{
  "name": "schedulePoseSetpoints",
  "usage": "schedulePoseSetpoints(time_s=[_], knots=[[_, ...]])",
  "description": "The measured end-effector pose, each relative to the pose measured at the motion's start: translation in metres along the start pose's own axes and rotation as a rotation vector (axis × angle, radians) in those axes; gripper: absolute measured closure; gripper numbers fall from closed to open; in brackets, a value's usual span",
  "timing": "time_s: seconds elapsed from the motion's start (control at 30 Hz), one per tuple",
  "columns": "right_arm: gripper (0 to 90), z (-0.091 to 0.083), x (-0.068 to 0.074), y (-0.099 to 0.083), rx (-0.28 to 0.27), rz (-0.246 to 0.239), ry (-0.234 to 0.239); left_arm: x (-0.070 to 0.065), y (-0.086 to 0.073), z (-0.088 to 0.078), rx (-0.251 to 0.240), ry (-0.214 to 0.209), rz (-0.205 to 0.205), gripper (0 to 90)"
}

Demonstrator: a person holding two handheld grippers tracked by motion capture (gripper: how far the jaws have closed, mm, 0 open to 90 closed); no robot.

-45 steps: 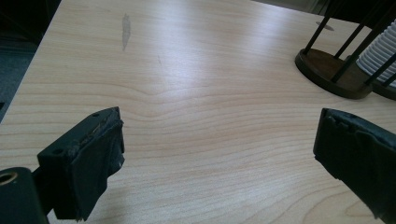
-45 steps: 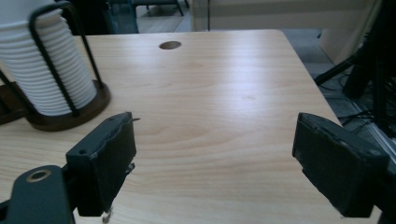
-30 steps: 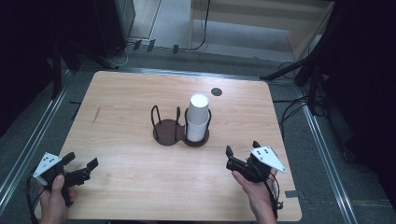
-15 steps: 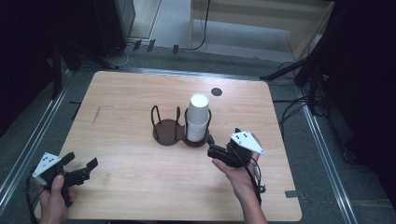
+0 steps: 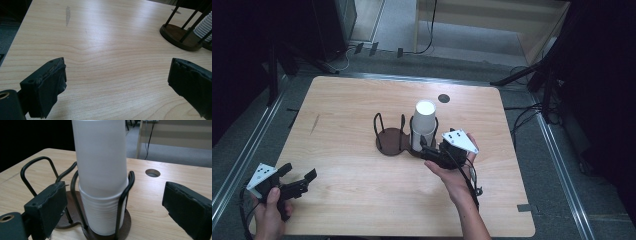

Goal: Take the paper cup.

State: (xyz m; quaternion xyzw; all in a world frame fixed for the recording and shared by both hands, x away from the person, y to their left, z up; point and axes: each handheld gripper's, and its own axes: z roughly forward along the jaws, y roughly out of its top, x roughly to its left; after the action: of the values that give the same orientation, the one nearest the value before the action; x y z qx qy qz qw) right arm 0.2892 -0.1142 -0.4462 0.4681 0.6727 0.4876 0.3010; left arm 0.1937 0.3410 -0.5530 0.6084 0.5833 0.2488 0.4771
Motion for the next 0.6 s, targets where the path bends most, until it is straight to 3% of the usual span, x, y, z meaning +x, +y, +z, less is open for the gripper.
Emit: schedulePoseSetpoints(time_s=[0.4, 0.6], knots=[[6.6, 0.019, 0.012, 0.01, 0.006, -0.007, 0.001, 0.0, 0.0, 0.001, 0.0, -0.004, 0.0, 2.5], [7.1, 0.034, 0.011, 0.012, 0.022, 0.03, -0.001, 0.0, 0.0, 0.001, 0.007, -0.018, 0.007, 2.5]])
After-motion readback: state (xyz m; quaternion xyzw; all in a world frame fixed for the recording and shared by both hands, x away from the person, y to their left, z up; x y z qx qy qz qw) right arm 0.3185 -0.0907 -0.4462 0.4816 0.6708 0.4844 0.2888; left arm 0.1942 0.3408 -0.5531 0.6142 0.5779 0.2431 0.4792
